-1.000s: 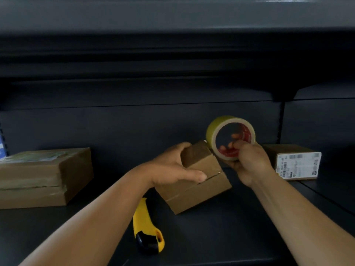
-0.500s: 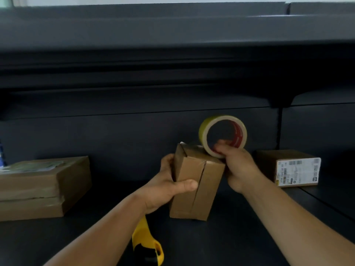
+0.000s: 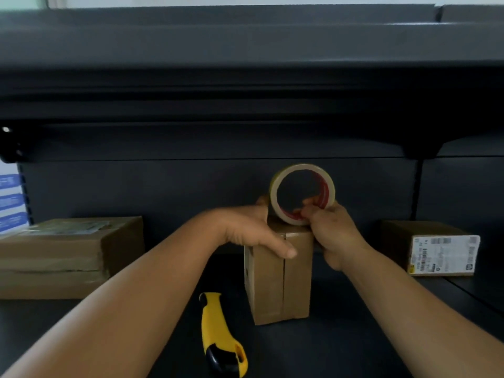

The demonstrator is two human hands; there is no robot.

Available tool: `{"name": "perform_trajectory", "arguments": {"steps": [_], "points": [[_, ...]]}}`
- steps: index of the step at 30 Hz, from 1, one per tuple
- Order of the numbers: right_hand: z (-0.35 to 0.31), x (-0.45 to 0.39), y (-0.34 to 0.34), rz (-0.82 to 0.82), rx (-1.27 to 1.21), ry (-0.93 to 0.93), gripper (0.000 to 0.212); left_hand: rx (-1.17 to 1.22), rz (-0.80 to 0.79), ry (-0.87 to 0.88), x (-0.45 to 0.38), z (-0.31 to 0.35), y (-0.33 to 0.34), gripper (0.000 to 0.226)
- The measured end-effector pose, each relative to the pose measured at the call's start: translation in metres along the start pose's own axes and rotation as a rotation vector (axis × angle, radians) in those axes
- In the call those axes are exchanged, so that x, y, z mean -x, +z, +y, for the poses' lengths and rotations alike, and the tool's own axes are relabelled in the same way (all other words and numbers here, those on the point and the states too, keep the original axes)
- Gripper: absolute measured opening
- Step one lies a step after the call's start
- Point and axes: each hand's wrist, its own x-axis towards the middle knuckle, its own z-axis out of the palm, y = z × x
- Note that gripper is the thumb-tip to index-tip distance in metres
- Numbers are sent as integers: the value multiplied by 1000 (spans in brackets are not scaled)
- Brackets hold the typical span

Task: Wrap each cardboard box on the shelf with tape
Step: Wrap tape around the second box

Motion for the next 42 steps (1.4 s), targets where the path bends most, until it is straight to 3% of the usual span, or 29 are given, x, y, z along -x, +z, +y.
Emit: {"name": "perform_trajectory", "arguments": {"steps": [5, 8, 17, 23, 26, 30, 34, 38, 42], "points": [[-17, 2, -18, 8, -22, -39, 11, 52, 53, -54, 2, -12, 3, 130], [-22, 2, -34, 9, -90, -7, 13, 42, 63, -51, 4, -8, 4, 127], [10, -6, -64, 127, 3, 44, 26, 53, 29, -67, 5, -17, 2, 115], [31, 7, -57, 22, 211, 173, 21, 41, 19, -38, 2, -14, 3, 118], [35, 12, -54, -30, 122, 236, 19, 172, 60, 23, 5, -21, 6, 117], [19, 11, -45, -27, -225, 229, 22, 441, 142, 74, 6, -37, 32, 127], [4, 7, -29, 24, 33, 77, 21, 372, 81, 29, 8, -53, 58, 123], [2, 13, -6, -67, 339, -188, 23, 359, 124, 9, 13, -53, 45, 124], [7, 14, 9, -48, 431, -228, 23, 292, 94, 30, 11, -43, 47, 121]]}}
